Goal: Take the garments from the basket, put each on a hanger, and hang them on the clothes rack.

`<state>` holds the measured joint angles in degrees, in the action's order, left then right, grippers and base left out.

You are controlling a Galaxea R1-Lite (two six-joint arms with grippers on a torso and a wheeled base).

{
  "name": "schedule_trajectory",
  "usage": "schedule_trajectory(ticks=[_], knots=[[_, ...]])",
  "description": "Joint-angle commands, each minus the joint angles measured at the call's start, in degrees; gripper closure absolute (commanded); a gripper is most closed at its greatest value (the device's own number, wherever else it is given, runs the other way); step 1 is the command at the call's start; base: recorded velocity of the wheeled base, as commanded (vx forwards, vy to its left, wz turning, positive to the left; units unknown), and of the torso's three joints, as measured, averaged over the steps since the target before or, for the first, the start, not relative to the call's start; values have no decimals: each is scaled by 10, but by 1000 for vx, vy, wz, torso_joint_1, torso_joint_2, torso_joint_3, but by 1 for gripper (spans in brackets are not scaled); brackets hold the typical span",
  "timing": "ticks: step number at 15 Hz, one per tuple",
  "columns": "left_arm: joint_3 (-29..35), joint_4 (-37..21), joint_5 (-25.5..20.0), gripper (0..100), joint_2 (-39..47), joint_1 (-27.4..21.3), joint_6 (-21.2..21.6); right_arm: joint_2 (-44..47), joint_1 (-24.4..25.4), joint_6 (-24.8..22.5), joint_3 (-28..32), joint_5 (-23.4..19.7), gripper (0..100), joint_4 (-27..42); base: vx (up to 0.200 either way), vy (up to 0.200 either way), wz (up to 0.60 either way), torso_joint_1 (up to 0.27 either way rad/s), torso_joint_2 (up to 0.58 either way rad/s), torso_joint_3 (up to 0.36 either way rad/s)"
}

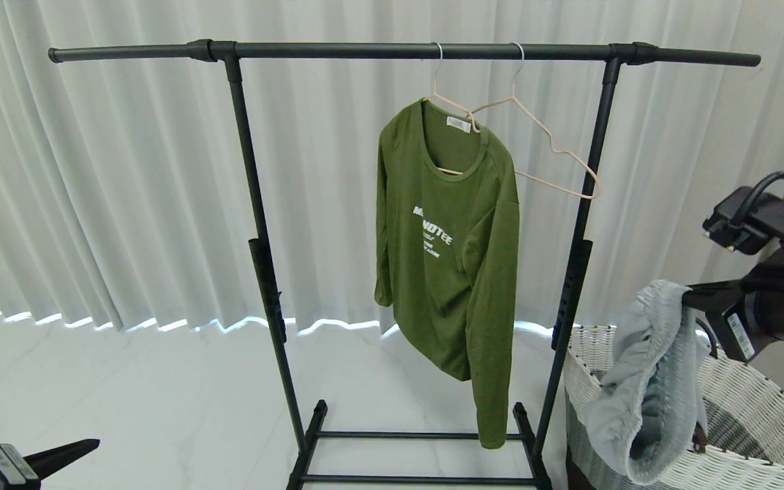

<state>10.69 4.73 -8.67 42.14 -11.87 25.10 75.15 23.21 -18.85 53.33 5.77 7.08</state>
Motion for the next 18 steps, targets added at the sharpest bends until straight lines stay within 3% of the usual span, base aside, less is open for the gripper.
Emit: schedule_trajectory(ticks=[1, 5, 9, 11, 13, 15, 17, 18], knots=[[-2, 0, -6, 0, -10, -6, 19, -4, 53, 29, 63, 0, 100, 41, 0, 0, 0, 0, 0, 0], [35, 0, -71, 0, 20, -71, 12, -2, 85, 36, 104, 0, 100, 54, 0, 0, 0, 0, 0, 0], [232, 1, -76, 0, 190, -216, -182, 10, 141, 83, 136, -2, 100, 50, 0, 0, 0, 0, 0, 0], [283, 1, -72, 0, 270, -301, -261, 14, 170, 104, 145, -3, 100, 45, 0, 0, 0, 0, 0, 0], [306, 27, -53, 0, 340, -348, -317, 14, 185, 108, 145, -3, 100, 28, 0, 0, 0, 0, 0, 0], [344, 107, 15, 0, 462, -416, -422, 11, 206, 124, 145, -8, 100, 17, 0, 0, 0, 0, 0, 0], [390, 138, 64, 0, 551, -466, -498, 11, 208, 132, 145, -24, 100, 17, 0, 0, 0, 0, 0, 0], [409, 138, 71, 0, 584, -479, -509, 11, 208, 132, 144, -30, 100, 17, 0, 0, 0, 0, 0, 0]])
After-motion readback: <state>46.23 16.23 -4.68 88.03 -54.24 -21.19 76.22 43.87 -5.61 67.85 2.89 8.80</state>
